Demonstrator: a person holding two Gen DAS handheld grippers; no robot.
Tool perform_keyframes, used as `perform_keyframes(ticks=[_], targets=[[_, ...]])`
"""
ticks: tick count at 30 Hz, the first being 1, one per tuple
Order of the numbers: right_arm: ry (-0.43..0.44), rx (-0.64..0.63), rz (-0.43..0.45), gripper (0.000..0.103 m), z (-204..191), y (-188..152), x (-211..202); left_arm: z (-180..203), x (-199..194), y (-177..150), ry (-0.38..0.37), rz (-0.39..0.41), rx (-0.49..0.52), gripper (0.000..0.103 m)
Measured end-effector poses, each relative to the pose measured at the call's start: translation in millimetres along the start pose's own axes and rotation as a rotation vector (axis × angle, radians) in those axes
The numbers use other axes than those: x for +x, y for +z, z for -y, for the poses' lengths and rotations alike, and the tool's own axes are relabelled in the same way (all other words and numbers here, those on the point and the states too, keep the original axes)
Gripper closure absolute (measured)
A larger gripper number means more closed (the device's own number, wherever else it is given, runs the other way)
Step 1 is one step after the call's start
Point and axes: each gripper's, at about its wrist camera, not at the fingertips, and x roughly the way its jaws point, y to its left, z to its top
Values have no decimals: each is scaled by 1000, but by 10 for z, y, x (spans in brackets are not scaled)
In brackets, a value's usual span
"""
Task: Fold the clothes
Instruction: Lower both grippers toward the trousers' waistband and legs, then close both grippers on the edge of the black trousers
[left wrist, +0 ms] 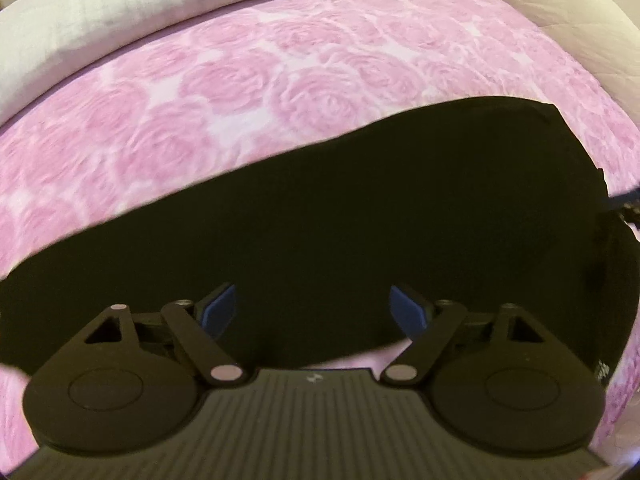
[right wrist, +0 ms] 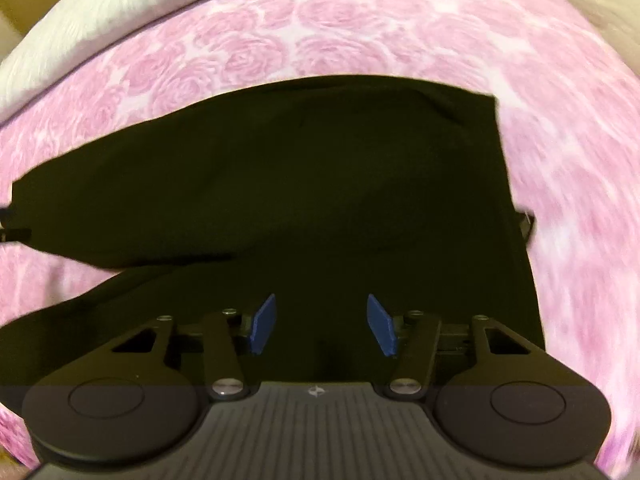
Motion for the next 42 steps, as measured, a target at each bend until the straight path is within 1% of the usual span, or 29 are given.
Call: perform_keyframes(ticks=[4,7,13,16,18,21,23,26,27,28,29,30,31,32,33,35,37,38,39,41,42], targets=[[29,-101,3,48,182,407,306,-74,316,221,-18,-4,37,26],[51,-186,13,48,280,786,497,-151,513,376,-32,-4,61,28],[81,-383,49,48,449,1568,770,-445,850,703,-4,-2,166,30],[105,-426,31,48,580,1822,929,-624,988,815,-12,-24,198,33],[126,-449,0,48,683,1931,1067,-724,1075,853,-18,-52,220,40],[141,-475,-58,47,794,1989,1223,-878,1211,860,-26,-105,236,48],[158,-467,-81,46,869,2017,1302,-967,1273,826,-49,-126,241,46],[173,-474,-104,45,905,2036,1377,-1039,1296,791,-91,-119,243,45],[180,-483,-108,43,911,2031,1385,-1029,1286,786,-90,-117,251,46],[184,-493,-112,43,912,2028,1391,-1018,1276,782,-90,-116,259,46],[179,-507,-114,51,902,2027,1388,-1008,1266,777,-90,-114,267,51],[174,-519,-115,63,893,2027,1383,-997,1257,772,-90,-113,275,65],[166,-527,-112,70,884,2027,1370,-986,1245,768,-89,-111,283,75],[160,-534,-108,93,873,2021,1349,-960,1208,765,-83,-106,291,97],[157,-540,-100,99,855,2000,1310,-915,1166,739,-66,-97,308,101],[146,-556,-80,99,813,1950,1226,-825,1078,688,-33,-78,340,102],[110,-567,-28,100,751,1843,1070,-788,890,639,4,-37,340,102],[92,-567,3,100,721,1789,984,-747,728,571,39,9,323,102],[74,-567,36,100,688,1726,884,-709,570,508,57,38,302,102],[32,-571,119,100,603,1539,604,-600,234,355,83,92,262,102],[6,-583,164,100,549,1398,434,-513,26,223,92,113,252,102]])
